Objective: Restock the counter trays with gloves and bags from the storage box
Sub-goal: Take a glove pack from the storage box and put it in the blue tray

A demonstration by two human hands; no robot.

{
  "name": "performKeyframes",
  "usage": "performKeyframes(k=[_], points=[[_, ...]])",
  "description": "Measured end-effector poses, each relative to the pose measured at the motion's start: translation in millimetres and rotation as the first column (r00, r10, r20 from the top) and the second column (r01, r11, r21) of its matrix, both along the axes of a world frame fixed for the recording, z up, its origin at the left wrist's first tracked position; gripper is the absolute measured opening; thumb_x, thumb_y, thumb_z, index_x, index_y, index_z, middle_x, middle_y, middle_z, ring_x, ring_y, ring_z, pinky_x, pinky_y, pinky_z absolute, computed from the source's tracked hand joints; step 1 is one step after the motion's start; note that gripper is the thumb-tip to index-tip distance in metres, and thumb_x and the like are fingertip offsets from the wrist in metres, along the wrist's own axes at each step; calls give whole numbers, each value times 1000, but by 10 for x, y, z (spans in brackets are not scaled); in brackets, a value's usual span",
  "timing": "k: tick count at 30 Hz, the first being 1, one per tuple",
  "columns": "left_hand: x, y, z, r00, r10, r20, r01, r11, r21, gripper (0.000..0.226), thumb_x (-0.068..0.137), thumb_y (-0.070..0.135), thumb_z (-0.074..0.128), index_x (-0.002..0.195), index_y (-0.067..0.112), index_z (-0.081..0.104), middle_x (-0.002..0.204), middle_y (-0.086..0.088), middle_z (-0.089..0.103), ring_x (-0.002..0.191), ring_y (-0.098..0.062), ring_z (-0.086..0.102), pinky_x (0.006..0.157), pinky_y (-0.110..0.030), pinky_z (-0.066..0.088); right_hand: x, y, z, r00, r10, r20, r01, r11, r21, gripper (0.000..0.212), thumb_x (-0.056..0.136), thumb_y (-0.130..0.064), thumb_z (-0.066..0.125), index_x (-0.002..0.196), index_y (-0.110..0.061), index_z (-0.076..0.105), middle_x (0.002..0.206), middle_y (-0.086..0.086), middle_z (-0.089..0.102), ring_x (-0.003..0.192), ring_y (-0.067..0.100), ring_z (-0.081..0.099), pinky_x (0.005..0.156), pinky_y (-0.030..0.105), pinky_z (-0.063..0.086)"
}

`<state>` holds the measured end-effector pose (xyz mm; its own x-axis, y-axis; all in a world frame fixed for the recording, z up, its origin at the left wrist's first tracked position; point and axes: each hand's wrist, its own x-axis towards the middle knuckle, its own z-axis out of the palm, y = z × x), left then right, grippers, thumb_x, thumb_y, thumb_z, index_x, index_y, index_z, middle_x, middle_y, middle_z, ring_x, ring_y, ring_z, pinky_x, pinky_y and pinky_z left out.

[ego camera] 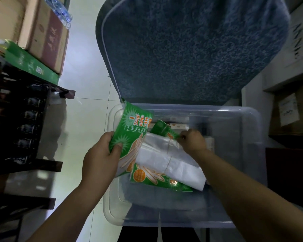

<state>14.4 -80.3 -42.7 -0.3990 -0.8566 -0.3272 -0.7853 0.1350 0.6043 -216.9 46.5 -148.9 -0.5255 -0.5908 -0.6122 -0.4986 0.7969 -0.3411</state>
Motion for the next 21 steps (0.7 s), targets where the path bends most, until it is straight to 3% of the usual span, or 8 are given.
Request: performKeyframes(k=[4, 7, 11, 15, 18, 21], points=[[-25, -19, 219, 1000, -16, -12, 16, 1000, 5, 15, 88, 19, 55, 100, 27, 57, 73, 12, 58, 66, -8, 55, 54, -20, 37, 120, 167, 452, 977, -5, -214, -36, 982, -188, 17, 85, -22, 63, 91, -7, 69, 91, 18, 64, 91, 34, 54, 67, 33, 37], [-32, -12, 395, 998, -34, -51, 35, 999, 7, 14, 88, 18, 53, 99, 26, 57, 76, 6, 63, 68, -15, 58, 58, -25, 43, 123, 301, 851, 954, -158, -254, 41, 911, -411, 8, 80, -13, 69, 78, -5, 67, 78, 16, 61, 77, 33, 55, 64, 35, 39], [-93, 28, 673, 990, -15, -140, 14, 1000, -10, 13, 88, 16, 53, 95, 25, 57, 71, 6, 61, 66, -13, 57, 58, -24, 41, 105, 409, 1463, 909, -411, -75, 304, 773, -558, 14, 86, -21, 62, 75, -13, 58, 71, 1, 61, 66, 21, 58, 57, 37, 48], [-230, 32, 1051, 962, 5, -271, -1, 1000, 17, 11, 88, 15, 54, 93, 24, 57, 74, 3, 62, 71, -19, 58, 60, -27, 41, 115, 457, 2195, 844, -532, -68, 336, 624, -706, 19, 87, -17, 60, 70, -17, 52, 59, -6, 54, 55, 0, 50, 53, 32, 40], [-384, 51, 1370, 927, 33, -374, -9, 998, 65, 7, 88, 13, 54, 88, 19, 57, 74, 7, 62, 72, -15, 59, 60, -24, 40, 148, 477, 2689, 795, -603, 63, 421, 475, -773, 25, 89, -14, 57, 66, -12, 48, 58, -3, 46, 51, 2, 39, 49, 27, 33], [-557, 117, 1686, 881, 37, -472, 27, 991, 128, 8, 87, 11, 54, 90, 16, 60, 80, 1, 65, 76, -18, 60, 62, -25, 42, 220, 482, 3094, 731, -638, 242, 534, 313, -786, 23, 93, -18, 54, 70, -13, 52, 61, 3, 45, 51, 5, 40, 49, 22, 35]])
